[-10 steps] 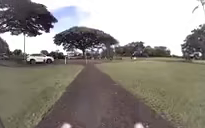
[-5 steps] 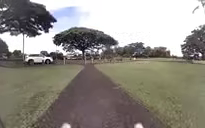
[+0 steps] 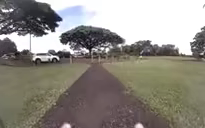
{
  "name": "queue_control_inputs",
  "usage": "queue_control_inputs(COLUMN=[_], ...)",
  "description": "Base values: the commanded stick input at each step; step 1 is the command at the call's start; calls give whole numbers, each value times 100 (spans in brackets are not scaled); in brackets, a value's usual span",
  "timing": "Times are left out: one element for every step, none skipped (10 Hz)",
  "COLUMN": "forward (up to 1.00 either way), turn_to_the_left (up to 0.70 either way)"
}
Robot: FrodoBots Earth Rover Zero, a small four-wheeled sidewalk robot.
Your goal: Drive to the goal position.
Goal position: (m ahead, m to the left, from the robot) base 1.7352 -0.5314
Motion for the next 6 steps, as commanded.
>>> queue_control_inputs(forward=[70, 70, 70, 70, 70, 70], turn_to_the_left=[6, 5, 0, 0, 1, 0])
